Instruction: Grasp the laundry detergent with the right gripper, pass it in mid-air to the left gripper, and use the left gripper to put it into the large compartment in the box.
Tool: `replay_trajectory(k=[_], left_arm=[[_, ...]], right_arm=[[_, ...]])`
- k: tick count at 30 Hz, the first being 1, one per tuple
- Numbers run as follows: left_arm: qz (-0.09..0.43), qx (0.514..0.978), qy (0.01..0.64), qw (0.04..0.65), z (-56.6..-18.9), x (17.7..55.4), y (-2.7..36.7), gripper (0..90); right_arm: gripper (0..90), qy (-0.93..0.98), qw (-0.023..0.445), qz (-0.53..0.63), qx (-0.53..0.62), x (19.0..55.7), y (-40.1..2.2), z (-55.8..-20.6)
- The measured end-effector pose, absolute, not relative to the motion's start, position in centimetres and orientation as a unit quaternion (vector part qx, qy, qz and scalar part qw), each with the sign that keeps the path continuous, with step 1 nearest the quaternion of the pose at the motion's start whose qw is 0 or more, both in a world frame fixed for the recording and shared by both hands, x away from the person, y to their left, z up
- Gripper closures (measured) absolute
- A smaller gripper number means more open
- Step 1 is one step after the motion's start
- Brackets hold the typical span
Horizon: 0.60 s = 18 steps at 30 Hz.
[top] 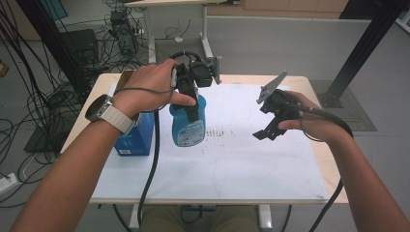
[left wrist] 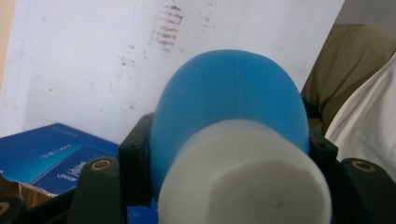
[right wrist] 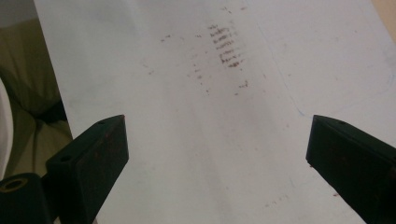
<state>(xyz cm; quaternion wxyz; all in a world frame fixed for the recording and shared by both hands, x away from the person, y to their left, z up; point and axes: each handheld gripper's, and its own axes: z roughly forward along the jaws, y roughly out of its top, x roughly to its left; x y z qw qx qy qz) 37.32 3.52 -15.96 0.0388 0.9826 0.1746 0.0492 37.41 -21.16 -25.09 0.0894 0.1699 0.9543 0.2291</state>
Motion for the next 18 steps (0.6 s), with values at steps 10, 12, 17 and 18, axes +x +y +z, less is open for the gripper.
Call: replay_trajectory(k=[10,12,17,18], left_arm=[[0.053,0.972,0.226,0.036,-15.0,37.8,3.6,37.5],[0.055,0.969,0.239,0.035,-14.7,37.9,3.7,37.5],[0.073,0.959,0.271,0.033,-13.8,38.1,3.9,37.5],[0.073,0.956,0.281,0.034,-13.6,38.1,4.0,37.5]], right_arm=[[6.4,0.963,0.089,0.178,0.18,37.5,-22.5,-25.1],[6.5,0.963,0.089,0.177,0.182,37.4,-22.7,-25.1],[6.6,0.963,0.094,0.178,0.181,37.2,-23.2,-25.0],[6.6,0.962,0.094,0.181,0.182,37.2,-23.2,-25.0]])
